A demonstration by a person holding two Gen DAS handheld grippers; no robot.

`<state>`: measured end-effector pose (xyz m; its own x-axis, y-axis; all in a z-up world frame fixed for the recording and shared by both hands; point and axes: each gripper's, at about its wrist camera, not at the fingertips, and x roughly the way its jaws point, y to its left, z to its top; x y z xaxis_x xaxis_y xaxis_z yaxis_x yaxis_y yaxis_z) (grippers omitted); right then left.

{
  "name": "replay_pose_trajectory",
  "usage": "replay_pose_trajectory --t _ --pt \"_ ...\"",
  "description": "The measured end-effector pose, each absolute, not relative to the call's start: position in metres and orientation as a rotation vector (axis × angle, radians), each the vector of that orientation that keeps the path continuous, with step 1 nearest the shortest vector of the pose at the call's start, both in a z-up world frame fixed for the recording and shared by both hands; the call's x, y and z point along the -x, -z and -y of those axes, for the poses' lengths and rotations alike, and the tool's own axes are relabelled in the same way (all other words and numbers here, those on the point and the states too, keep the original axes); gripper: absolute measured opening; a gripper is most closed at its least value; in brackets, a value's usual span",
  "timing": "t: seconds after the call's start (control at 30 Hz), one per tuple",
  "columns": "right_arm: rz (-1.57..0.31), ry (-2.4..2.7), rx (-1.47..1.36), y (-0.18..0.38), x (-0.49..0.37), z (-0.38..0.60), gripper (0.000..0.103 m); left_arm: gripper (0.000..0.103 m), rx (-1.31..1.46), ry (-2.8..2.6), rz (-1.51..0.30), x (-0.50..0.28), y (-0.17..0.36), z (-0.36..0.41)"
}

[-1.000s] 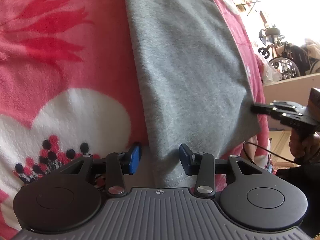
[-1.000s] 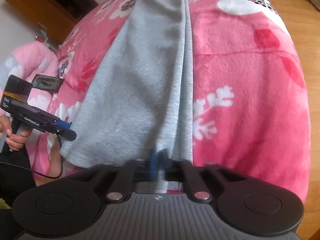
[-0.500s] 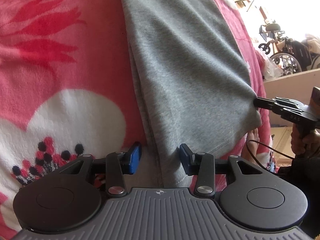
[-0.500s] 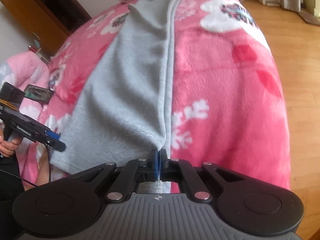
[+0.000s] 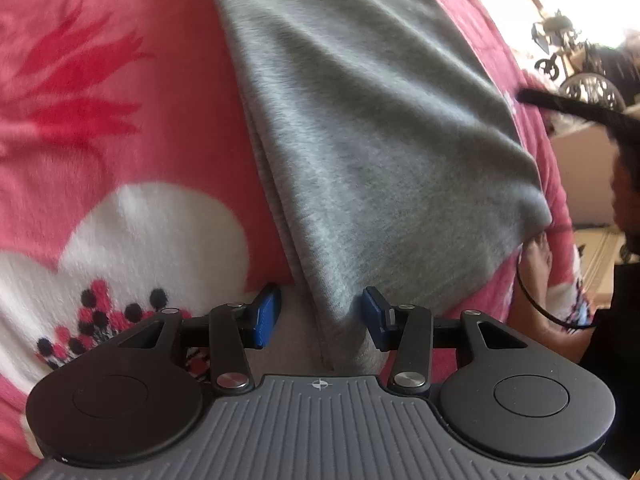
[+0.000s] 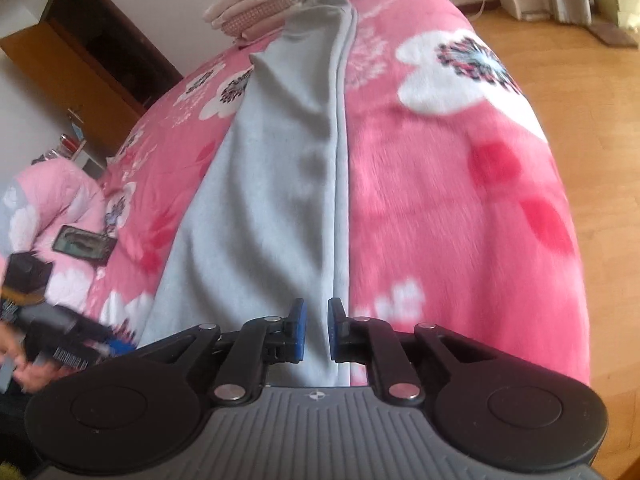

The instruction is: Fold clothes

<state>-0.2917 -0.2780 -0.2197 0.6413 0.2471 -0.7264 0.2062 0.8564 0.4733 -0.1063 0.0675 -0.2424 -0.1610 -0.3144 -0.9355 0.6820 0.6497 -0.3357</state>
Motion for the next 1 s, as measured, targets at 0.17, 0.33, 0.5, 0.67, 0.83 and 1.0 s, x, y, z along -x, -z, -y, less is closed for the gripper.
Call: replay_pose_trajectory --t 0.17,0.33,0.5,0.67,0.83,1.0 --pt "-0.896 -0.011 -0.478 0.233 0.257 0.268 0.013 0.045 -0.315 0.887 -1.502 0.104 0.244 -0.071" --pt "-0.883 0.03 -0.426 0.237 0.247 0.264 0.018 0.045 -0.308 0.882 -1.51 0.101 0.245 -0.073" --pt "-0.874 0.016 -0.422 0.24 0.243 0.263 0.019 0.045 -0.325 0.892 -1.494 0.104 0.244 -0.074" --pt "-0.845 0.0 -0.328 0.236 0.244 0.251 0.003 0.045 -0.349 0.899 -1.48 0.103 0.244 -0.075" --pt "-0.779 0.038 -0.32 0.225 0.252 0.253 0.003 0.045 -0.372 0.906 -1.468 0.104 0.244 -0.075" --pt "-0.8 0.079 -0.309 0.236 0.251 0.258 0.003 0.045 -0.39 0.912 -1.46 0.105 0.245 -0.077"
